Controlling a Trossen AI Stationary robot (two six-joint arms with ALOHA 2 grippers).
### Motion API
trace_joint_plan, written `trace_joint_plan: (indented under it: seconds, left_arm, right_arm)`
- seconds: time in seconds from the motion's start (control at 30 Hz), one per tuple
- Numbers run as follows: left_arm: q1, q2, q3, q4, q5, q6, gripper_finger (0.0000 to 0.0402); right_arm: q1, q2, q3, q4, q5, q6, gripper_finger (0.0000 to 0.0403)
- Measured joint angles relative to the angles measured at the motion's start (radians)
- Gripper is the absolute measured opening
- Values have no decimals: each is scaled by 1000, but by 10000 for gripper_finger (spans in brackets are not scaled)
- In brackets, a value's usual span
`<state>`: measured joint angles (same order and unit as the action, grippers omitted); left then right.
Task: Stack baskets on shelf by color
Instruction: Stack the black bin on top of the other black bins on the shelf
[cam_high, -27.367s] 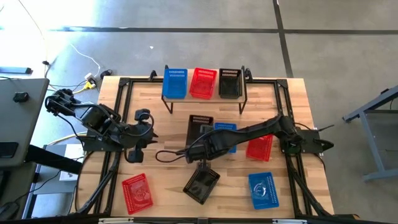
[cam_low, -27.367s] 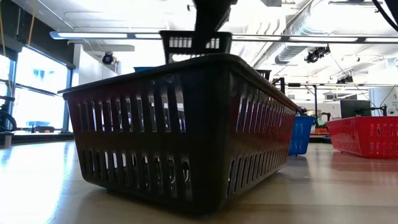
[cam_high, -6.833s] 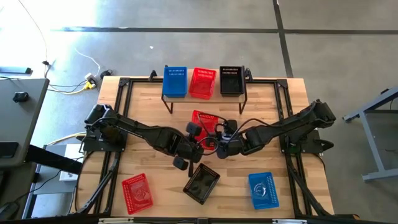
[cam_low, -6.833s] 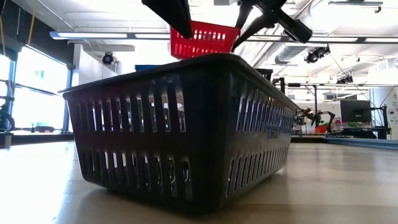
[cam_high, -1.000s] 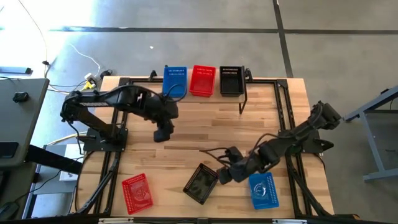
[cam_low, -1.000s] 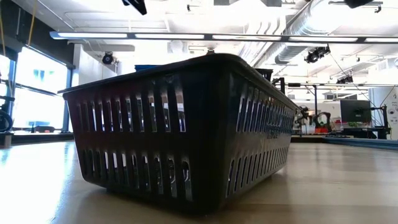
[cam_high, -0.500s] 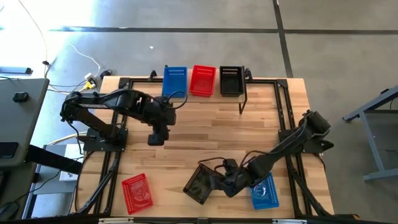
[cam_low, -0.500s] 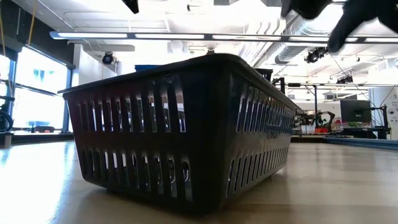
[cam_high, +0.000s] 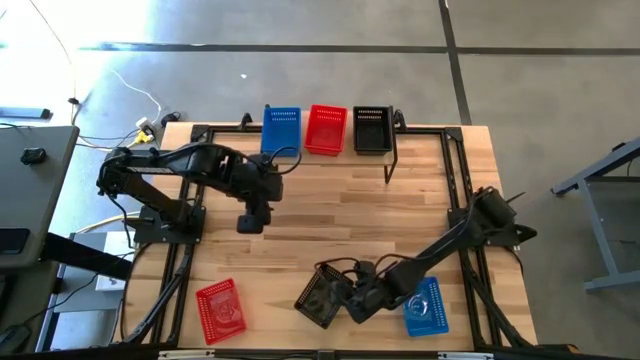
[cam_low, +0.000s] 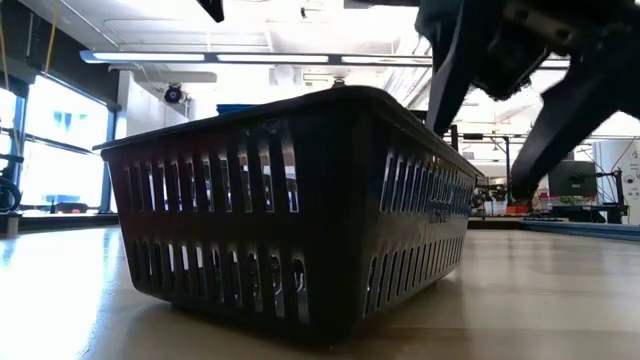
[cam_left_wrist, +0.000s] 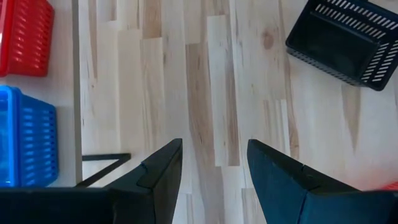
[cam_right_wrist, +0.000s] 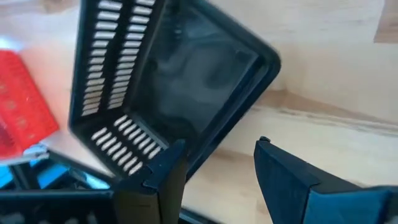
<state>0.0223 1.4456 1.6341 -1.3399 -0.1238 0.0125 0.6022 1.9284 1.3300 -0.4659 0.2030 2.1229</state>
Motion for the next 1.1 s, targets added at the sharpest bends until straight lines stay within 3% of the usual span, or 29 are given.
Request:
trace_joint_plan:
  seconds: [0.37, 0.5, 0.73, 1.1]
  left_arm:
    - [0, 0, 0, 1, 0, 44, 170]
    - [0, 0, 0, 0, 0, 44, 170]
    - [0, 0, 0, 0, 0, 70, 170]
    - [0, 0, 0, -11, 0, 117, 170]
  right_arm:
    - [-14, 67, 0, 20, 25, 59, 166]
    - [-23, 68, 0, 16, 27, 49, 125]
    - [-38, 65, 0, 13, 40, -8, 10]
    - [-59, -21, 0, -23, 66, -64, 2]
